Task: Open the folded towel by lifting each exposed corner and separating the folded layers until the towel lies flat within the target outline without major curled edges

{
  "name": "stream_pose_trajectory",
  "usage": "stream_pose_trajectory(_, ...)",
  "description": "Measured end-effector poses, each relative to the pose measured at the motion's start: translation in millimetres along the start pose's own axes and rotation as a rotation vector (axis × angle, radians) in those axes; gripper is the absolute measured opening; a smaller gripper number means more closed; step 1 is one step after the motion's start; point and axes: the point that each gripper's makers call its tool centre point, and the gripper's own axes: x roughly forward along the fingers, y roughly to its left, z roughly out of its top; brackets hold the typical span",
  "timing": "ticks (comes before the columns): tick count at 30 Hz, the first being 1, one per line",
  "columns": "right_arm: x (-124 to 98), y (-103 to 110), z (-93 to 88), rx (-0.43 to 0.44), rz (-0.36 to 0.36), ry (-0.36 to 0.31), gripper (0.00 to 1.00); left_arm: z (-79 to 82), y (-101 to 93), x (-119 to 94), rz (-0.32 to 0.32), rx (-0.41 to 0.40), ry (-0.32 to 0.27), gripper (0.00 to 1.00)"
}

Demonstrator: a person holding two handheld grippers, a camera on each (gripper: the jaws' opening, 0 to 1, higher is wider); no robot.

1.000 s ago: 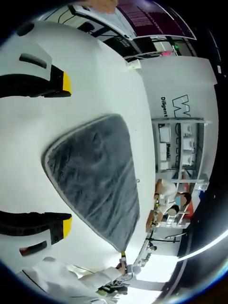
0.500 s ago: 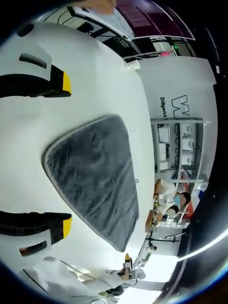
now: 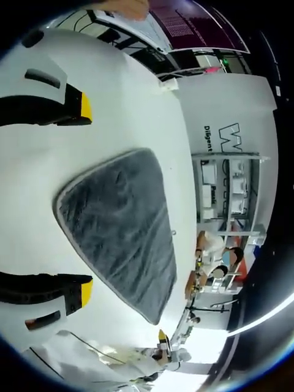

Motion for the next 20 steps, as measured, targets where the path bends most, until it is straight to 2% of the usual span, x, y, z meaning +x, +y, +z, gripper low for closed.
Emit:
stream_pose_trajectory(7, -1.1, 5.6, -4.9, -0.009, 0.012, 0.016, 0.99, 1.4, -1.0, -1.8, -0.002, 0.003, -0.005, 1.0)
stream_pose_trajectory(20, -0.4, 2.9, -4.3, -0.007, 0.017, 0.014, 0.99, 1.8, -3.4, -2.1, -0.009, 0.001, -0.011, 1.0)
